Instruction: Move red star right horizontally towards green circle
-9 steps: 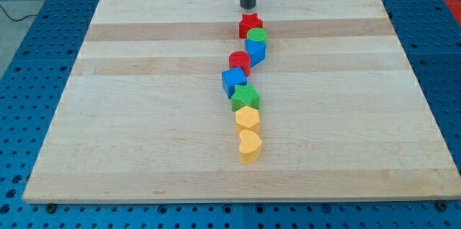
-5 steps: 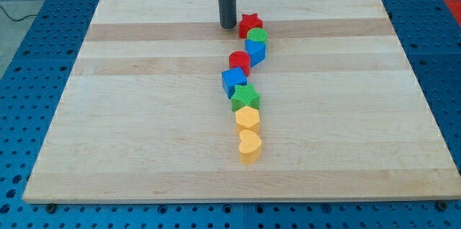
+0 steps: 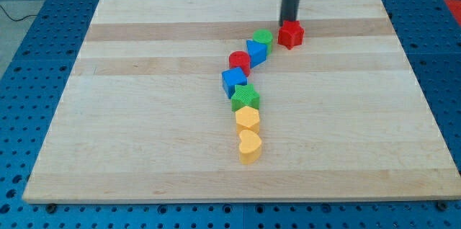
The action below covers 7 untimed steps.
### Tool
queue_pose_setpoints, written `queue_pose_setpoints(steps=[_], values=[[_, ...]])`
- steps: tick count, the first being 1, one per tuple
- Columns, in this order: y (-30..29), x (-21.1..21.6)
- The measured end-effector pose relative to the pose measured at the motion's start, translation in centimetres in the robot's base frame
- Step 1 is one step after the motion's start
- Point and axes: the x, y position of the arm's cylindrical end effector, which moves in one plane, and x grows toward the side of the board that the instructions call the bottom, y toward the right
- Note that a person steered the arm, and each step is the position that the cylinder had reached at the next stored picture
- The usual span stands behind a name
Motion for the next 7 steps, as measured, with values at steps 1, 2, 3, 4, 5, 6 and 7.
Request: queue_pose_setpoints(steps=[1,2,3,4,5,6,7], values=[[-4.7,0.1],[-6.5,1.3],[-2.8,3.5],[1.6,3.5],[1.8,3.2],[3.9,4.1],[8.7,6.4]])
